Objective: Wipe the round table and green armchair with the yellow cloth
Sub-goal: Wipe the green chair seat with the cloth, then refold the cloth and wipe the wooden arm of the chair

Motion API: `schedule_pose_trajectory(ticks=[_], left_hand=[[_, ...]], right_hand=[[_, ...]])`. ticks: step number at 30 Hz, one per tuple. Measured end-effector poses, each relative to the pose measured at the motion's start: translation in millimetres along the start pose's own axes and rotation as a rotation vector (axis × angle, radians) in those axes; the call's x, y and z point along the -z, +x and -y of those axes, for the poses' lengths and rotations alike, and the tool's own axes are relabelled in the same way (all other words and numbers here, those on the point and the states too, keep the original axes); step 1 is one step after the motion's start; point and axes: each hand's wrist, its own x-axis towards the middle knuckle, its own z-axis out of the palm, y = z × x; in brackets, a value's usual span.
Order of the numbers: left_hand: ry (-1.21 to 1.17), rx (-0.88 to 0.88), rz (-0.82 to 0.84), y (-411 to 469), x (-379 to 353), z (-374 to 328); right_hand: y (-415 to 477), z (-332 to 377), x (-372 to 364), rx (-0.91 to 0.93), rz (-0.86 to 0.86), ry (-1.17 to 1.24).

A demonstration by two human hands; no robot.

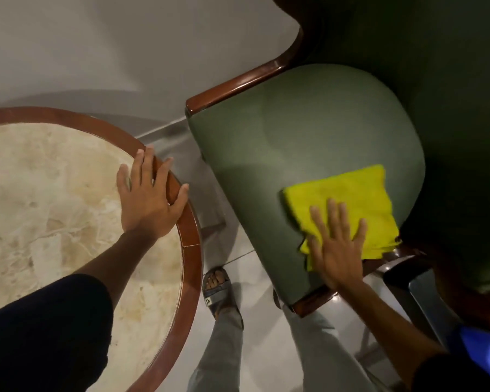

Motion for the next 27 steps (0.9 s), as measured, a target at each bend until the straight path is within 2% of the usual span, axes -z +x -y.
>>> schedule_pose_trajectory(ticks=[2,3,5,8,10,12,14,16,17,19,21,23,25,27], left_hand=[[-0.019,0.009,0.026,-0.4,3.5,-4.7],[-0.044,0.035,0.043,1.2,7.2,-8.3],[-0.091,0.102,0.062,2.1,16.9,-21.4],[-0.201,0.039,0.072,-11.7,35.3,-66.5],[-0.418,0.051,0.177,-28.6,40.6,-109.0],[-0.642,0.207,0.347,-39.5,42.0,-147.8],[-0.762,0.408,0.416,-42.4,41.0,-172.9],[-0.772,0.537,0.442,-42.7,41.6,-191.7],[-0.768,0.577,0.463,-42.2,42.2,-199.2],[-0.834,0.679,0.506,-41.0,45.4,-209.0],[-0.988,0.755,0.549,-36.6,58.3,-218.0],[-1.009,0.682,0.581,-27.6,78.8,-226.0],[-0.997,0.586,0.55,-16.8,102.4,-228.5],[-1.05,0.494,0.508,3.9,131.2,-239.4]], right_hand=[[19.3,-5.8,10.2,-0.473,-0.05,0.267],[26.6,-2.2,14.7,-0.61,-0.067,0.342],[27.5,20.1,17.5,-0.606,-0.063,0.319],[13.0,82.7,19.0,-0.292,0.055,0.322],[9.3,105.1,24.7,-0.172,0.107,0.42],[12.9,86.4,44.4,-0.276,0.078,0.568],[9.6,47.3,58.9,-0.552,-0.023,0.545],[4.8,7.9,70.5,-0.883,0.043,0.641],[3.8,-2.3,74.5,-0.982,0.126,0.744],[5.0,-3.3,77.4,-1.034,0.225,0.851],[10.6,-5.7,81.1,-1.114,0.236,0.992],[16.3,-11.2,89.6,-1.154,0.311,1.199],[22.5,-5.8,105.0,-1.084,0.398,1.323],[30.3,-7.4,131.8,-1.016,0.36,1.404]])
